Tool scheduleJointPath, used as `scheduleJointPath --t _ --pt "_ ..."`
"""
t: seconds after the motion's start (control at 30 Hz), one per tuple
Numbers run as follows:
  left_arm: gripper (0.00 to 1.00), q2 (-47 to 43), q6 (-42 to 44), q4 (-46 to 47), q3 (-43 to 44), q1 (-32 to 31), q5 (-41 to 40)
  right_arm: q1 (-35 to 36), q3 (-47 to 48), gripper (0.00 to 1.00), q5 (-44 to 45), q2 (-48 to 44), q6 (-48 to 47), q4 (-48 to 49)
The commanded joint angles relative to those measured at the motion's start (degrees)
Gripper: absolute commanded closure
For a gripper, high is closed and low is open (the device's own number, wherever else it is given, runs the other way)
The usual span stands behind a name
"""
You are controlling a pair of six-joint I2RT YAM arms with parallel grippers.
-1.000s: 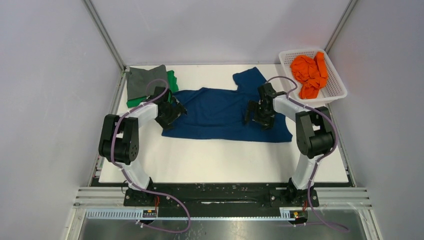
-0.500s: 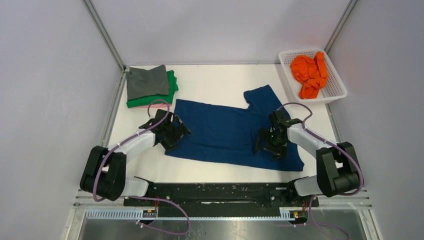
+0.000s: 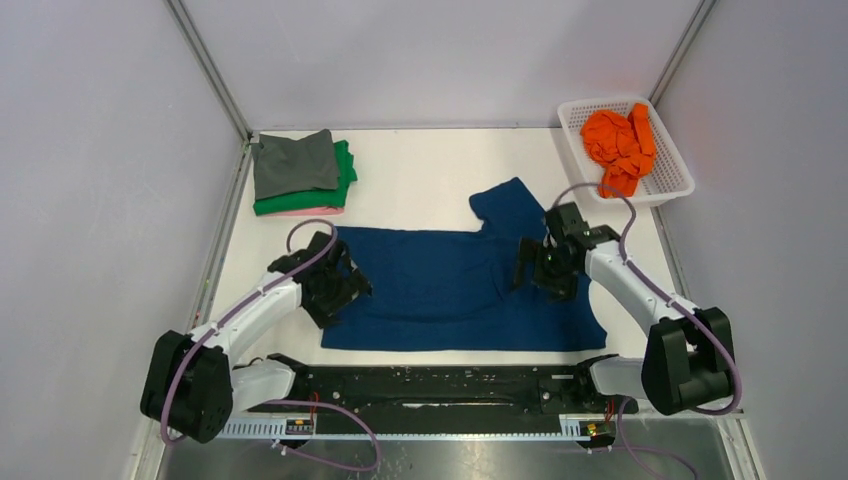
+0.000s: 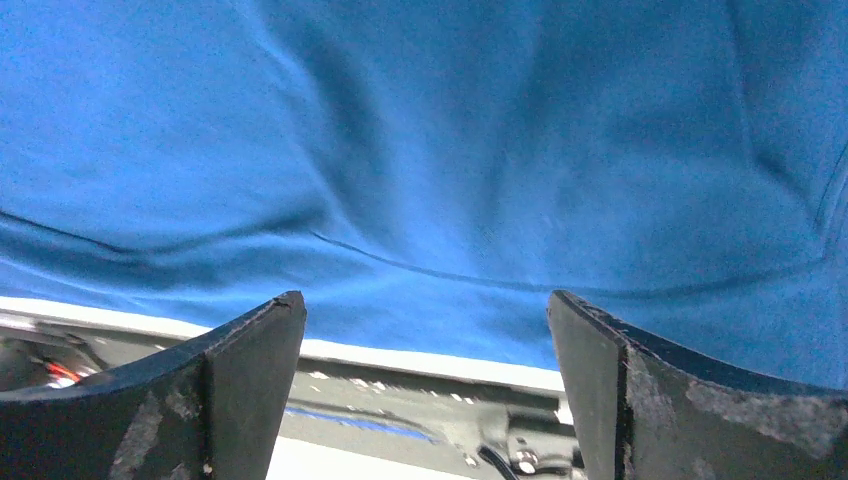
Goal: Fold and stack the t-shirts
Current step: Grab the side of the flattened tshirt furthest away from the robot with both arms
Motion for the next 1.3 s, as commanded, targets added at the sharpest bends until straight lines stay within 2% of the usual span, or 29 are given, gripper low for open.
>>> scheduleJointPath --t 0.0,0.1,0.23,0.43,0.6,0.73,0.83,1.07,1.17,1.27 --pt "0.01 3.6 4.9 -1.7 12.7 0.9 -6.7 -0.8 12.7 0.00 0.7 4.3 -1.1 6.9" --pt "0.01 11.9 11.0 0.0 21.4 6.1 -5.4 -2.5 20.3 0.01 -1.8 12.7 1.2 15.2" --pt "0.02 25.9 16.6 1.8 32.6 11.2 -7.3 -3.7 37.5 0.01 -5.3 28.8 2.4 16.0" --pt "0.17 44.0 19.8 -2.5 50.3 14.3 -10.8 -4.5 62.8 0.01 1.5 50.3 2.4 12.3" --pt "0.26 51.9 19.9 -5.8 57.6 14.5 -12.6 -4.7 81.8 0.01 2.8 63.1 4.1 9.4" --pt "0.39 53.6 19.4 -6.6 58.4 14.6 -10.4 -4.8 96.3 0.01 7.1 72.3 3.3 3.9" --pt "0.45 52.7 19.3 -6.7 55.9 14.6 -9.6 -4.8 98.2 0.01 8.6 74.9 3.6 3.8" --pt "0.48 51.9 19.4 -7.4 51.1 14.4 -9.7 -4.8 92.5 0.00 4.0 74.3 5.3 -1.0" --pt "0.57 52.6 19.4 -7.6 51.7 14.0 -10.1 -4.7 91.8 0.00 3.2 74.0 4.3 -3.9" --pt "0.71 52.6 19.8 -8.1 52.1 13.7 -9.4 -4.6 89.8 0.00 3.8 72.6 2.5 -7.1"
